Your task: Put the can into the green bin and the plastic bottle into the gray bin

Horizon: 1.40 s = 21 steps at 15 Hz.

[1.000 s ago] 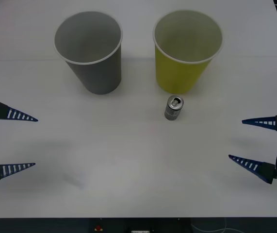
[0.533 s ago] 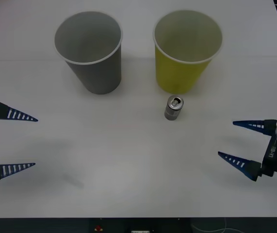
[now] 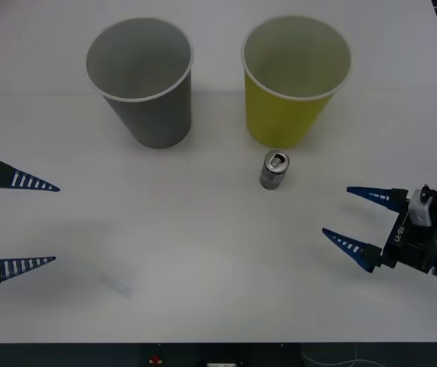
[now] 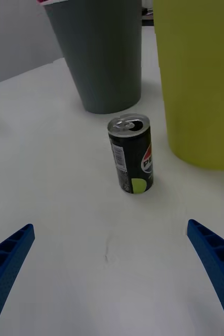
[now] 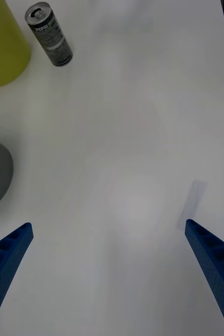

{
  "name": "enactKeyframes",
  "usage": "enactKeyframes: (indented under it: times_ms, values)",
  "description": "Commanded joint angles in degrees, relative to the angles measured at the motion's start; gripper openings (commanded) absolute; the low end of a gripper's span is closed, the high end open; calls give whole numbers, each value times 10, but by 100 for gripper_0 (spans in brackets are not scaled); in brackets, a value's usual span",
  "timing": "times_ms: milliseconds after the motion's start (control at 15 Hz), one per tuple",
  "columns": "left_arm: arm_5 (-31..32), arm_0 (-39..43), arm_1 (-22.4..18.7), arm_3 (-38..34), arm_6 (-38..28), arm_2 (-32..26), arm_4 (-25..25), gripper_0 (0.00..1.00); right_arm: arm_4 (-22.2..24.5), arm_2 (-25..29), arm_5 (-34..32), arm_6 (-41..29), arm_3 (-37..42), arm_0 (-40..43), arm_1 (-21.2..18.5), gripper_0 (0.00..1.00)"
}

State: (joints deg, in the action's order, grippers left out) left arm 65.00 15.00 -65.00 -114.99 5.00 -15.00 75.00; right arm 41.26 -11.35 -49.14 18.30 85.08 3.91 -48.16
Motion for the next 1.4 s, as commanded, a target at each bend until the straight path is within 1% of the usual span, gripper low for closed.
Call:
enactKeyframes:
  times_ms: [67, 400, 600, 733, 800, 1067, 1400]
  values:
    - [0, 0, 0, 0, 0, 0, 0, 100, 0, -10, -8, 16, -47, -34, 38, 100]
    - [0, 0, 0, 0, 0, 0, 0, 100, 6, -26, 3, 37, -113, -86, 98, 100]
    - [0, 0, 0, 0, 0, 0, 0, 100, 34, -27, 22, 46, -150, -119, 135, 100]
    - [0, 0, 0, 0, 0, 0, 0, 100, 57, -28, 48, 48, -156, -134, 158, 100]
    - [0, 0, 0, 0, 0, 0, 0, 100, 65, -30, 59, 48, -156, -141, 166, 100]
    - [0, 0, 0, 0, 0, 0, 0, 100, 67, -57, 108, 50, -156, -162, 192, 100]
    - [0, 0, 0, 0, 0, 0, 0, 100, 67, -85, 154, 52, -156, -186, 210, 100]
